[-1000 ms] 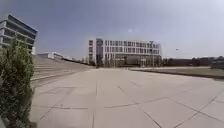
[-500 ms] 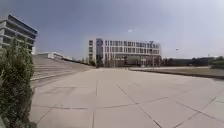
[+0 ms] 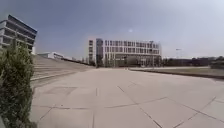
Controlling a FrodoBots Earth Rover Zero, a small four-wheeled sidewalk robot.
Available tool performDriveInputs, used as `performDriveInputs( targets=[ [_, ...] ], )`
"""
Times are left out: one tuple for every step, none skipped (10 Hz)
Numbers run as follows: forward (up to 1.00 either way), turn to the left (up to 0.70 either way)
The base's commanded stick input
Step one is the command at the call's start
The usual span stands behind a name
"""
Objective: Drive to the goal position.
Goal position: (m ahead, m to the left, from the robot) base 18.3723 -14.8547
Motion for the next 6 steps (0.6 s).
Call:
performDriveInputs(
  targets=[
    [0.7, -0.35],
    [0.7, -0.35],
    [0.7, -0.35],
    [0.7, -0.35],
    [0.7, -0.35],
    [0.7, -0.35]
  ],
)
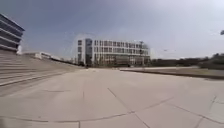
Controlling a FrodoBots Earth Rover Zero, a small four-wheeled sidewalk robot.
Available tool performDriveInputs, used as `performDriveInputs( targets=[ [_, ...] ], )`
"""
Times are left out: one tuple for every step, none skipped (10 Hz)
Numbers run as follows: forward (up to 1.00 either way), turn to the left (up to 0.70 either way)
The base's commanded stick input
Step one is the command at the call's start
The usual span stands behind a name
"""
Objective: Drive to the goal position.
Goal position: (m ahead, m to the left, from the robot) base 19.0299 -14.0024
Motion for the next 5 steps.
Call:
performDriveInputs(
  targets=[
    [0.7, -0.25],
    [0.7, 0.0],
    [0.7, 0.0],
    [0.7, 0.0],
    [0.7, 0.35]
  ],
)
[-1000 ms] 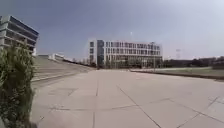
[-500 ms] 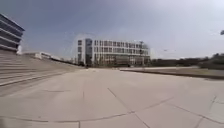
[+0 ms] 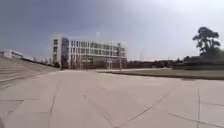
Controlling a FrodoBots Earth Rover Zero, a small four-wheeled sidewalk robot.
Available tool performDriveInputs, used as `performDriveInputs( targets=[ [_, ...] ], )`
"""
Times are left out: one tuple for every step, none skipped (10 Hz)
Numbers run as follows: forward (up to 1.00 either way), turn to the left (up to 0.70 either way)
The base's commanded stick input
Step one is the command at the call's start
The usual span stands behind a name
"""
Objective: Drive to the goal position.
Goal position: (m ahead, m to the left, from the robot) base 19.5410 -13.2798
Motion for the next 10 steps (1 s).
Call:
performDriveInputs(
  targets=[
    [0.7, 0.35],
    [0.7, 0.35],
    [0.7, 0.35],
    [0.7, 0.35],
    [0.7, 0.35],
    [0.7, 0.35],
    [0.7, 0.36],
    [0.7, 0.36],
    [0.7, 0.36],
    [0.7, 0.36]
  ],
)
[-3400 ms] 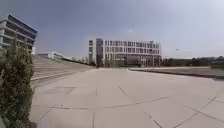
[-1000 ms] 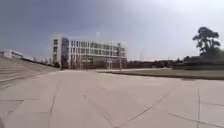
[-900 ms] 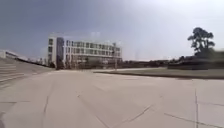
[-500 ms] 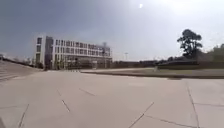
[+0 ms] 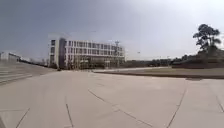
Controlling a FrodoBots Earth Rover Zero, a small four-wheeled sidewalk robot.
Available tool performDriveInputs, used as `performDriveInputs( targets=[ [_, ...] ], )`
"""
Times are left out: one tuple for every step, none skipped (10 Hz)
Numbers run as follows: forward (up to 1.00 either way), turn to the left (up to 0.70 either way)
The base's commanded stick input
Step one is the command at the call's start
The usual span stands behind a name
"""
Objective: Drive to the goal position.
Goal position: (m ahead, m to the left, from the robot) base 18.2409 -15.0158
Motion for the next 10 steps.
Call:
performDriveInputs(
  targets=[
    [0.7, 0.36],
    [0.7, 0.36],
    [0.7, 0.36],
    [0.7, 0.36],
    [0.7, 0.32],
    [0.7, 0.01],
    [0.7, 0.01],
    [0.7, 0.01],
    [0.7, 0.01],
    [0.7, 0.01]
  ],
)
